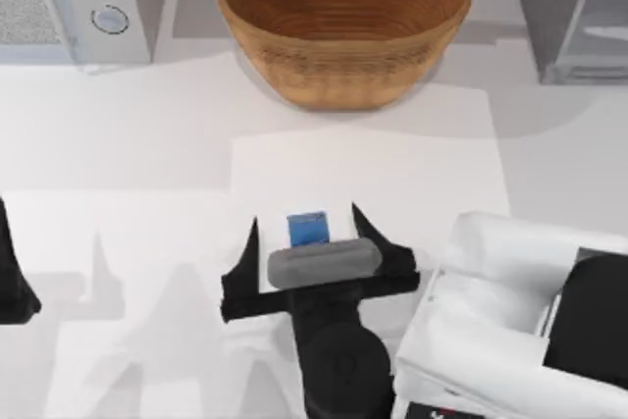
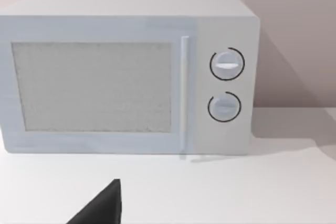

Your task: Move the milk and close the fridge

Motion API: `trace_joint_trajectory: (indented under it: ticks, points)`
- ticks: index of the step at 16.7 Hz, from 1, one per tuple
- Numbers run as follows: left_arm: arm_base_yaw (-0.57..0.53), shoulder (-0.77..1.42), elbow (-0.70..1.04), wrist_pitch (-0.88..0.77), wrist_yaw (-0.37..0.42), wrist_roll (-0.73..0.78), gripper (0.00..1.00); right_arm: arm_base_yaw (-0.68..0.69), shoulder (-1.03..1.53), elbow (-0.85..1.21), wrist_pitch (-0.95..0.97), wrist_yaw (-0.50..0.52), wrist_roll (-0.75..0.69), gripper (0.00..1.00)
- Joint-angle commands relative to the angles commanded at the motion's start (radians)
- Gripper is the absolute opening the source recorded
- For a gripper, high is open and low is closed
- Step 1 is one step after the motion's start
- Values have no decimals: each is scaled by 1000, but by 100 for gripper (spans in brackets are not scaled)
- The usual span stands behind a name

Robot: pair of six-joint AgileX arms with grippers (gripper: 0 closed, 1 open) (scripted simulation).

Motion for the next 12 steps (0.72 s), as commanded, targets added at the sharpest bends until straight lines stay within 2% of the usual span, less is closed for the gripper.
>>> trace_joint_trajectory:
  ticks: [5,12]
  points:
    - [0,0,0,0,0,0,100,-15,4,16,-11,-15,0,100]
    - [0,0,0,0,0,0,100,-15,4,16,-11,-15,0,47]
